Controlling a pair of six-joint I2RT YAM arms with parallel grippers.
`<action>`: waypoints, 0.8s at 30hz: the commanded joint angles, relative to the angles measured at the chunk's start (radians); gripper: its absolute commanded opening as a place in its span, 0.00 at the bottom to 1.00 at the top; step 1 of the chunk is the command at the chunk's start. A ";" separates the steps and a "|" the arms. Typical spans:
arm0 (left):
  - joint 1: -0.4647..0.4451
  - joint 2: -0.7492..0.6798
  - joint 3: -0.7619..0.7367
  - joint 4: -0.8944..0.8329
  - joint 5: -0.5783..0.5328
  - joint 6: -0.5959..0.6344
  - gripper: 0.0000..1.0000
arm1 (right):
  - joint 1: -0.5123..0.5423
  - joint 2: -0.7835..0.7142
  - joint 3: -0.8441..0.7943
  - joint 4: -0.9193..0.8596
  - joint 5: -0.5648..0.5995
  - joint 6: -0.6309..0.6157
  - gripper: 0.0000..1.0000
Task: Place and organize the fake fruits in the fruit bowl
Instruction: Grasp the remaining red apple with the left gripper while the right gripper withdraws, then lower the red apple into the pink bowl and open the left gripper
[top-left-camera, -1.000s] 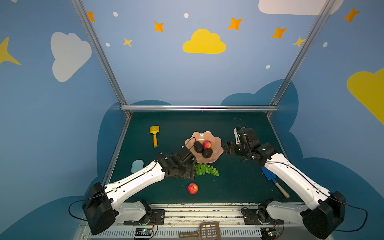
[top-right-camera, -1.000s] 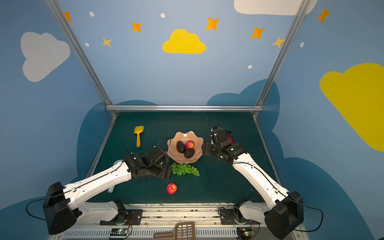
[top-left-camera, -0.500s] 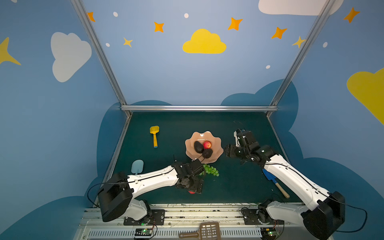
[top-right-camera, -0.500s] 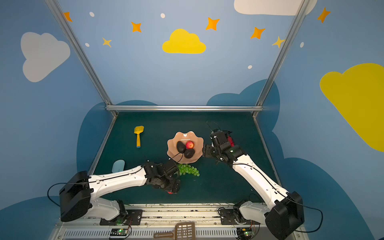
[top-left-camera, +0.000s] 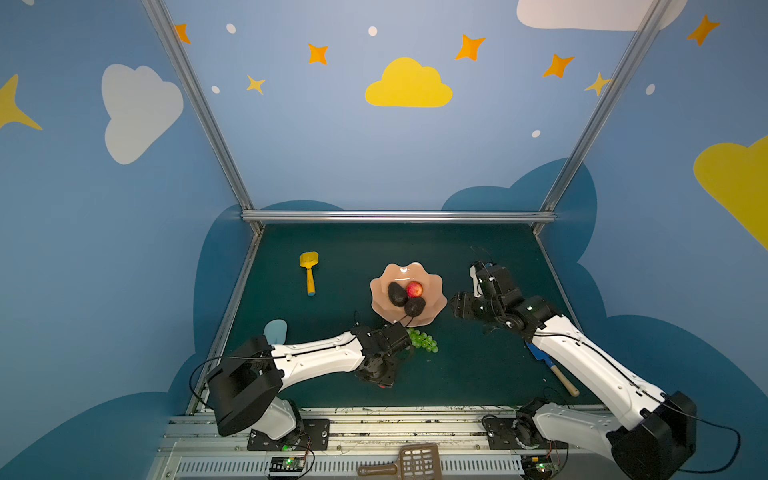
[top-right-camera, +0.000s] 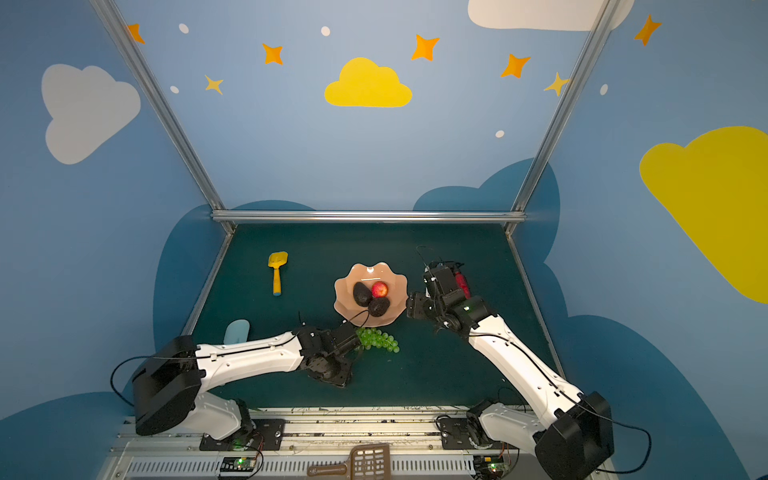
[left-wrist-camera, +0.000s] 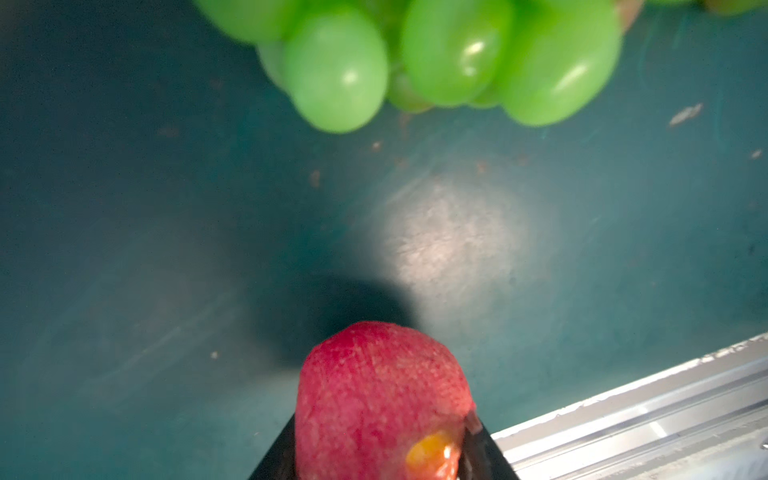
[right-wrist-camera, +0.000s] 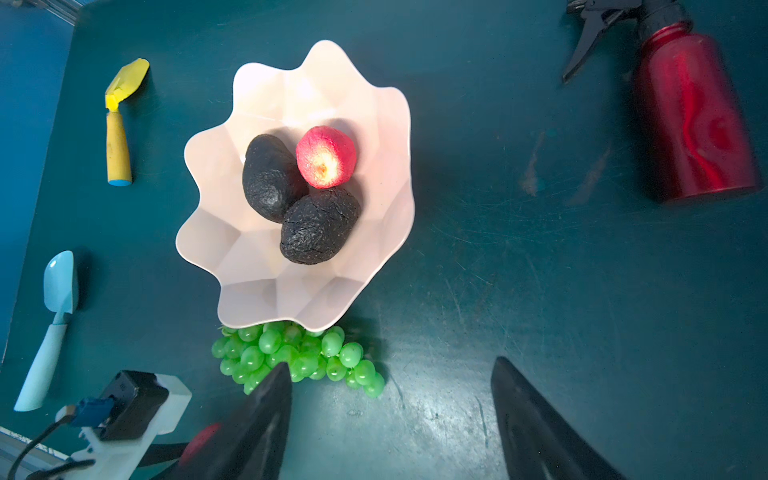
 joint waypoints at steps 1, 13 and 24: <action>0.041 -0.056 0.038 -0.087 -0.049 0.033 0.47 | -0.004 -0.003 -0.006 0.005 -0.020 0.007 0.75; 0.340 -0.094 0.298 -0.048 -0.091 0.203 0.54 | 0.196 -0.029 -0.072 -0.112 -0.080 -0.104 0.77; 0.385 0.248 0.530 -0.013 0.001 0.294 0.56 | 0.316 -0.051 -0.202 -0.016 -0.098 -0.087 0.78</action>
